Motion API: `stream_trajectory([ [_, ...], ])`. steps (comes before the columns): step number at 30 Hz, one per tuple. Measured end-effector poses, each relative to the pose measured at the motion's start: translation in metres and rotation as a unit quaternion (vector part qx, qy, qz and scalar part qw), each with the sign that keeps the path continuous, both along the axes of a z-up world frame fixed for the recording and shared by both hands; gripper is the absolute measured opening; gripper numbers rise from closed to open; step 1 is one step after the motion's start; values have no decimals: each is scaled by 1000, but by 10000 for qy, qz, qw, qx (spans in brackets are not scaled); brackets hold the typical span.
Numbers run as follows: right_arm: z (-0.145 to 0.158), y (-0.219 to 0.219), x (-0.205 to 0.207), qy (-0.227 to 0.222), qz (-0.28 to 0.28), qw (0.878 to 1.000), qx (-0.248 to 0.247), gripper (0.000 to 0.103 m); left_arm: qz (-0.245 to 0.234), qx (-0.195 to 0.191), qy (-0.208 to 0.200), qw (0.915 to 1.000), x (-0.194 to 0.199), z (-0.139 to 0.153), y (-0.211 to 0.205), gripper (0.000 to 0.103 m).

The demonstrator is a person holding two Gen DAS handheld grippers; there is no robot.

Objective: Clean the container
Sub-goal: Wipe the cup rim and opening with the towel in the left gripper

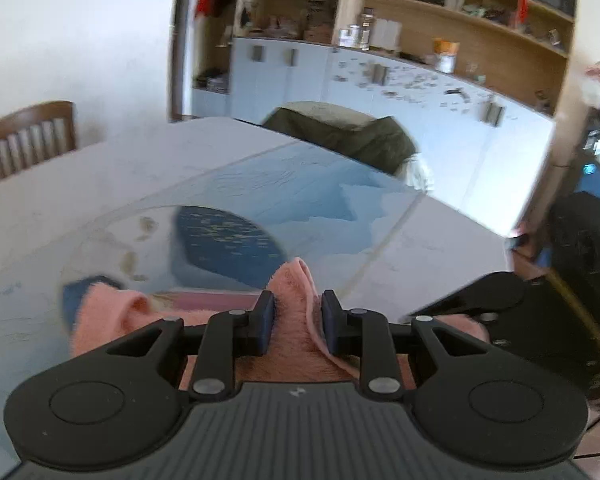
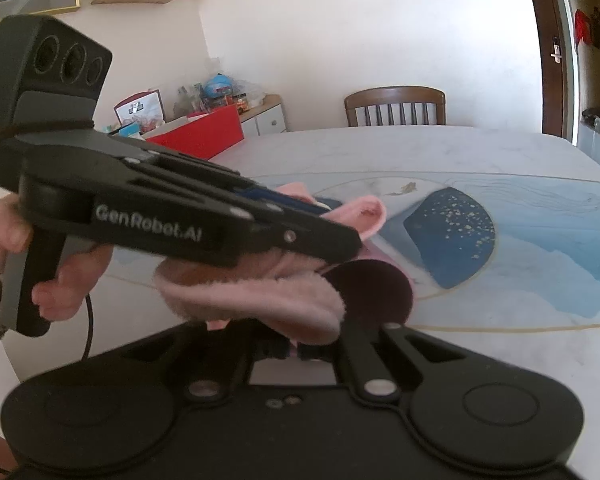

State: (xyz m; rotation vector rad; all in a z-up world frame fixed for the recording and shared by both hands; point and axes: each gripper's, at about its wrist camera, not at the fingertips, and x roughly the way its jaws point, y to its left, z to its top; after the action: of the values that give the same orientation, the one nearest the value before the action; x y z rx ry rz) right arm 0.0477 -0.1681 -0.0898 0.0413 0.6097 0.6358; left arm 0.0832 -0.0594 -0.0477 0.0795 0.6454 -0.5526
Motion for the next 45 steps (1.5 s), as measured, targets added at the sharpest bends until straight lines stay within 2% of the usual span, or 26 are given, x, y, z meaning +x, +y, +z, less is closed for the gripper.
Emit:
stream_trajectory([
  [4, 0, -1, 0, 4, 10, 10000, 39, 2, 263, -248, 247, 9990, 14, -6, 21, 24],
  [8, -1, -2, 0, 7, 7, 10000, 41, 2, 660, -85, 227, 9975, 20, -12, 40, 25],
  [14, 0, -1, 1, 35, -28, 10000, 35, 2, 13, -132, -14, 9999, -10, 1, 47, 26],
  [16, 1, -1, 2, 39, -36, 10000, 28, 2, -149, -34, -171, 9997, -22, 4, 47, 36],
  [18, 1, -1, 2, 47, -43, 10000, 23, 3, -351, 51, -257, 9990, -34, 5, 47, 73],
  [19, 1, 0, 2, 50, -48, 10000, 20, 3, -406, 88, -348, 9985, -40, 5, 47, 77],
  [23, 2, 1, 2, 54, -53, 10000, -2, 3, -876, 452, -501, 9939, -67, 4, 41, 77],
  [27, 2, 1, 2, 58, -56, 10000, -4, 3, -1357, 1242, -868, 9791, -95, -10, 18, 86],
  [30, 3, 1, 2, 63, -68, 10000, -17, 3, -1549, 1671, -902, 9695, -101, -28, -1, 86],
  [35, 3, 1, 1, 73, -93, 9999, -27, 3, -1571, 1989, -695, 9649, -93, -53, -21, 87],
  [40, 3, 2, 1, 72, -91, 9999, -23, 3, -1260, 1630, -346, 9779, -76, -54, -13, 83],
  [41, 3, 2, 1, 72, -91, 9999, -16, 3, -1197, 1584, -304, 9796, -74, -54, -11, 73],
  [42, 3, 2, 1, 72, -95, 9999, -13, 3, -1109, 1559, -283, 9811, -72, -54, -9, 59],
  [43, 3, 1, 1, 70, -99, 9999, -5, 3, -994, 1513, -268, 9831, -70, -53, -6, 52],
  [45, 2, 0, 1, 77, -116, 9999, 13, 3, -782, 1294, -137, 9884, -64, -49, 4, 31],
])
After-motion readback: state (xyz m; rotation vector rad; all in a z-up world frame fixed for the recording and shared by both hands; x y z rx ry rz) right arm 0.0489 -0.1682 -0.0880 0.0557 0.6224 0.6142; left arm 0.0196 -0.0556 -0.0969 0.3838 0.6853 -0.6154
